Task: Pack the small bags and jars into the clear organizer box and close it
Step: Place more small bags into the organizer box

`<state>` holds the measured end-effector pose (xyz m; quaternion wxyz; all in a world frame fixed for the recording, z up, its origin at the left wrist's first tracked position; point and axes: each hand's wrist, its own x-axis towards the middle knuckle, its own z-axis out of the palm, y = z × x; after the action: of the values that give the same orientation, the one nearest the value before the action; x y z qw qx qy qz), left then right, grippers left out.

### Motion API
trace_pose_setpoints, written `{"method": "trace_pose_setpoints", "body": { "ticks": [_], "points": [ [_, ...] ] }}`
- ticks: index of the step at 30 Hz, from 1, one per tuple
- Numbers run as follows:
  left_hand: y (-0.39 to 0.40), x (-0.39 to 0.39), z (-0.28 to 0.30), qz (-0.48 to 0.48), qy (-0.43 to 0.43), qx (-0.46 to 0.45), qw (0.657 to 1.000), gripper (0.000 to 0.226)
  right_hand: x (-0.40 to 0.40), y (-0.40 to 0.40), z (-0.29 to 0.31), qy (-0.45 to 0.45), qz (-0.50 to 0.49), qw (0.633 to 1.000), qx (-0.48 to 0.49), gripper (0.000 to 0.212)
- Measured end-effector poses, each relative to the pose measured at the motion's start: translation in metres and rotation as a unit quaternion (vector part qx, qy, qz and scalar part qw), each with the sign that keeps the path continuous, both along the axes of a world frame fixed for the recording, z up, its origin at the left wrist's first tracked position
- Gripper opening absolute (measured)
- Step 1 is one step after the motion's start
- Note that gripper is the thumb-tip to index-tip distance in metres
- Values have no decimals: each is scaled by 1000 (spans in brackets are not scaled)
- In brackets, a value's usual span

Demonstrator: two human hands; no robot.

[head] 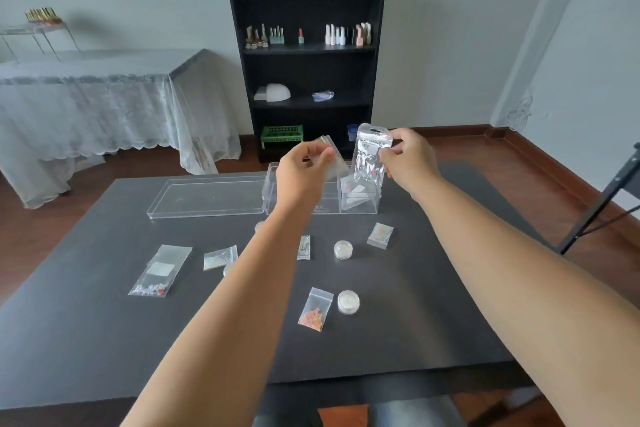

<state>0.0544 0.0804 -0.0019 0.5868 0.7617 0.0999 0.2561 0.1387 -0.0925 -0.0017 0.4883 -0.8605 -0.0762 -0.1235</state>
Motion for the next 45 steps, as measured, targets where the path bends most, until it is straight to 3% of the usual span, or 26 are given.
{"method": "trace_pose_setpoints", "body": {
  "ticks": [3,7,10,13,16,20,27,34,38,40,43,45],
  "points": [
    [-2,8,-9,-1,11,19,1000,20,9,7,2,11,8,997,-73,22],
    [0,12,-17,-15,-1,69,997,29,17,13,-1,95,59,983,-149,20],
    [2,20,-17,-48,19,124,991,34,19,17,-2,73,73,972,-212,12],
    [4,31,-15,-73,45,189,978,37,18,22,-3,47,107,945,-306,22],
    [7,39,-17,-75,74,203,974,37,17,22,-4,54,138,945,-292,49],
    [9,40,-19,-68,84,195,975,35,22,22,-1,37,140,961,-236,19],
    [9,41,-19,-45,90,150,984,32,31,27,7,119,116,968,-189,22],
    [8,42,-18,-33,97,150,983,30,33,41,14,107,55,905,-407,34],
    [8,43,-20,-30,101,157,982,28,26,43,6,33,73,875,-477,30],
    [8,44,-21,-33,101,155,982,27,24,42,5,21,72,869,-489,28],
    [9,44,-22,-39,98,158,982,25,21,42,6,23,72,887,-455,29],
    [9,43,-23,-42,91,164,981,25,19,41,7,16,86,901,-425,17]
  ]
}}
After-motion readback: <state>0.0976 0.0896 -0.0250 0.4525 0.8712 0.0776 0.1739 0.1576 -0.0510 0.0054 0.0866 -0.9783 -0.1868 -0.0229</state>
